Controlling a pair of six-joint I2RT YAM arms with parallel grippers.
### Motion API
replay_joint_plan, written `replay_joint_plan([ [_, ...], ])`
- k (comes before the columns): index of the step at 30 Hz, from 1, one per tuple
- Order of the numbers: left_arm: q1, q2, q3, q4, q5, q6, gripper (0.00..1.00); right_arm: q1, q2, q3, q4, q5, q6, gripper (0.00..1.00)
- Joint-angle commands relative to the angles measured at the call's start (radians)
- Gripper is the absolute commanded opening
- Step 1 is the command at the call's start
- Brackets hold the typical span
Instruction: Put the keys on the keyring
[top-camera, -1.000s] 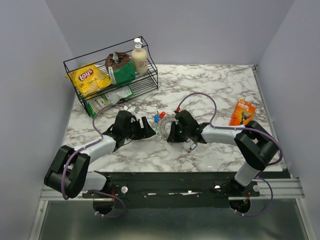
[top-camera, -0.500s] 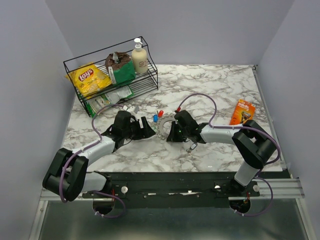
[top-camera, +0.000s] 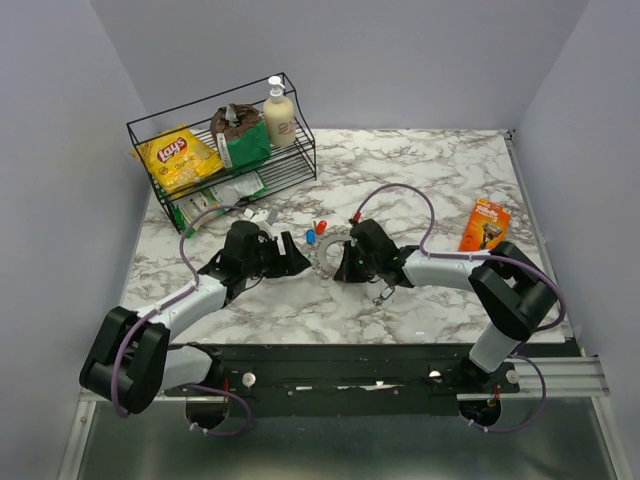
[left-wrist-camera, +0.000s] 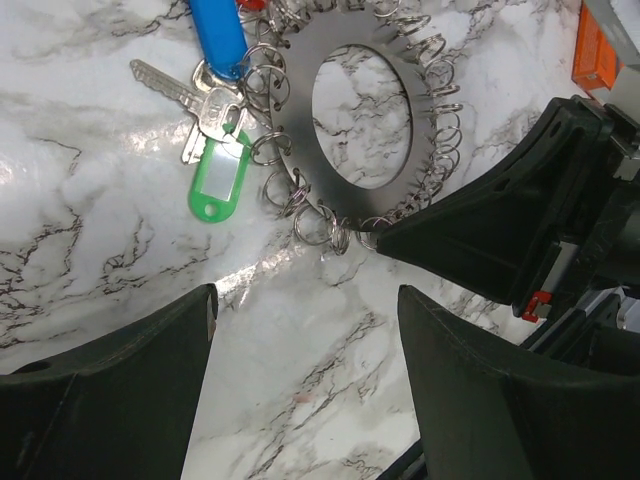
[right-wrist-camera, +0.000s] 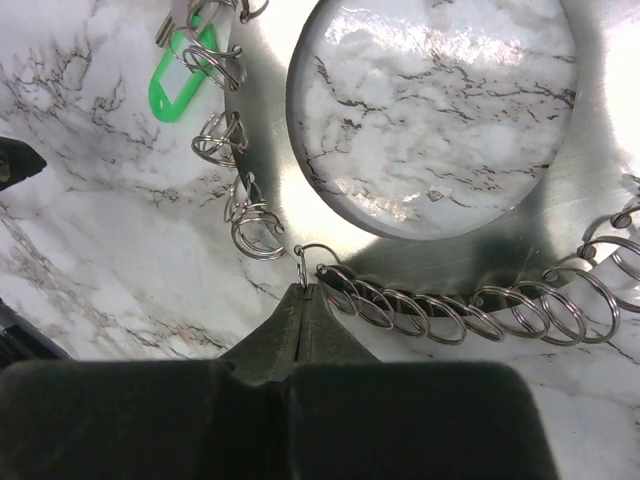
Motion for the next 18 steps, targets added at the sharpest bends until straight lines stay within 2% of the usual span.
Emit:
replay_joint_plan([
  [1,0.003,-0.073,-0.018,0.007,0.02,0.04,0.81,0.006,-0.056,0.003,-0.016,0.008,-0.097,0.01],
  [10,0.003,-0.258,-0.073,0.07,0.029,0.066,0.81,0.004,-0.114,0.01,0.019,-0.11,-0.272,0.01],
  [18,0.003,-0.396,-0.115,0.141,0.099,0.079,0.79,0.006,-0.214,-0.034,0.103,-0.238,-0.378,0.01],
])
